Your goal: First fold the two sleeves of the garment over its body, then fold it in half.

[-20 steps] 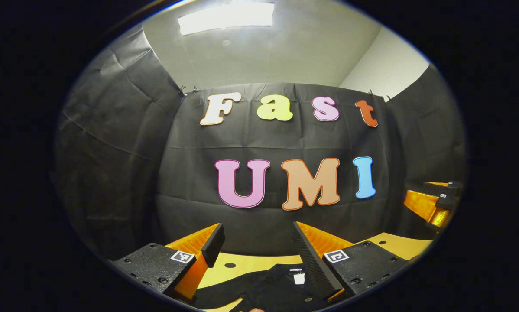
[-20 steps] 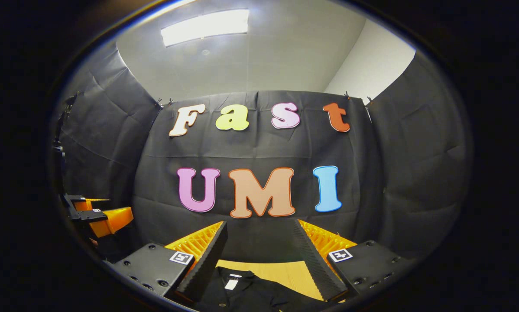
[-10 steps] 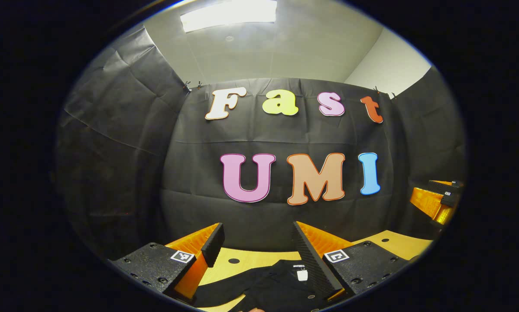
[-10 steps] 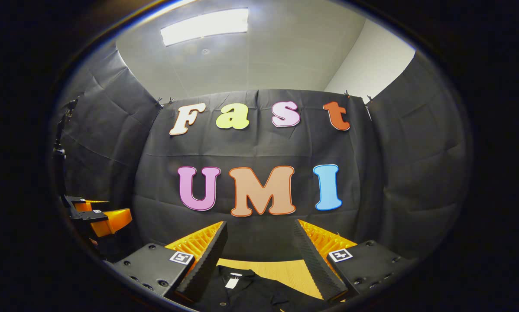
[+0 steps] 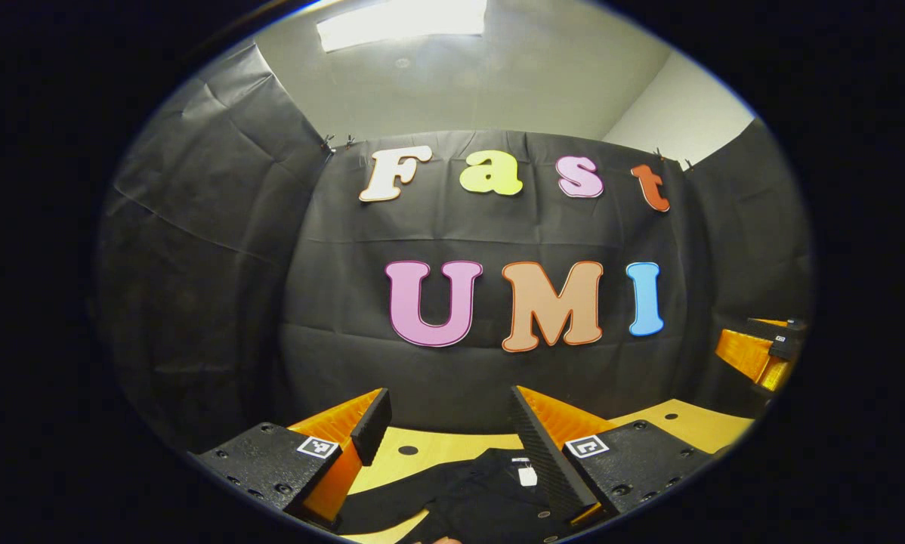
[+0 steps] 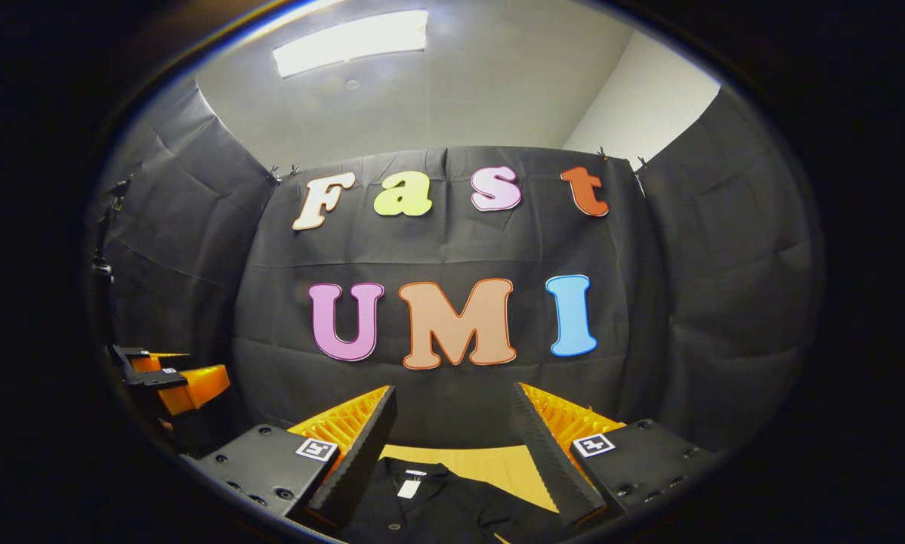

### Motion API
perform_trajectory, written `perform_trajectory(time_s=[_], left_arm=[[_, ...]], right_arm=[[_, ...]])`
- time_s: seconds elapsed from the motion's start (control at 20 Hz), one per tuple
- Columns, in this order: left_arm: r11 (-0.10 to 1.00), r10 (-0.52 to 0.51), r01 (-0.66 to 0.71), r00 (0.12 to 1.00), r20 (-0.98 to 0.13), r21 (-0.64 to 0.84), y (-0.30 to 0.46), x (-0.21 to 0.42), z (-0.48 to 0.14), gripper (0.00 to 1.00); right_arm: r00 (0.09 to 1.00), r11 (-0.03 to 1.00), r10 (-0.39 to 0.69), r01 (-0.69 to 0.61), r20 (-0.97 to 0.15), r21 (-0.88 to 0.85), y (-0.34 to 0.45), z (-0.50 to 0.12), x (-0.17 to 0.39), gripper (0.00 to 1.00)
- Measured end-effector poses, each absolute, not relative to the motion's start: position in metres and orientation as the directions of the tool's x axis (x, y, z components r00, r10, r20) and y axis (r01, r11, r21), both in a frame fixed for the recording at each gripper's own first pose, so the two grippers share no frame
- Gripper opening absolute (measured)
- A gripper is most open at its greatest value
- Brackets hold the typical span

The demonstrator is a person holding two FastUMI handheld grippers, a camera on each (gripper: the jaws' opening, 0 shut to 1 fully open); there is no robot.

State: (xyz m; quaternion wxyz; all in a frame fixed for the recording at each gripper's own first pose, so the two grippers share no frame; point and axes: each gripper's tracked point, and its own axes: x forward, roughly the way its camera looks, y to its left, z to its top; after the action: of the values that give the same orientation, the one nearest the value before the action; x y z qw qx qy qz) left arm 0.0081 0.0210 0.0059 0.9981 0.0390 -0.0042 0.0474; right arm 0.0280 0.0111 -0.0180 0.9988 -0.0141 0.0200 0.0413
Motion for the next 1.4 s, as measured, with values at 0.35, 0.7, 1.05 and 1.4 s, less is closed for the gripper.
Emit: perform_trajectory(time_s=[0.35,0.7,1.05,1.4], left_arm=[[0.993,0.064,-0.066,0.998,0.025,0.094,0.008,0.012,0.012,0.92],[0.995,0.039,-0.041,0.999,0.027,0.096,-0.005,0.013,0.012,0.92],[0.995,0.023,-0.026,0.999,0.025,0.095,-0.022,0.019,0.011,0.92],[0.994,0.038,-0.039,0.999,0.016,0.104,-0.028,0.021,0.005,0.92]], right_arm=[[0.996,0.997,0.075,-0.077,-0.056,-0.026,-0.003,-0.025,0.03,0.97],[0.992,0.988,-0.076,0.061,-0.1,-0.143,-0.086,-0.05,0.037,0.97],[0.949,0.969,-0.194,0.146,-0.247,-0.198,-0.162,-0.108,0.034,0.98],[0.871,0.954,-0.261,0.165,-0.416,-0.252,-0.223,-0.176,0.021,0.98]])
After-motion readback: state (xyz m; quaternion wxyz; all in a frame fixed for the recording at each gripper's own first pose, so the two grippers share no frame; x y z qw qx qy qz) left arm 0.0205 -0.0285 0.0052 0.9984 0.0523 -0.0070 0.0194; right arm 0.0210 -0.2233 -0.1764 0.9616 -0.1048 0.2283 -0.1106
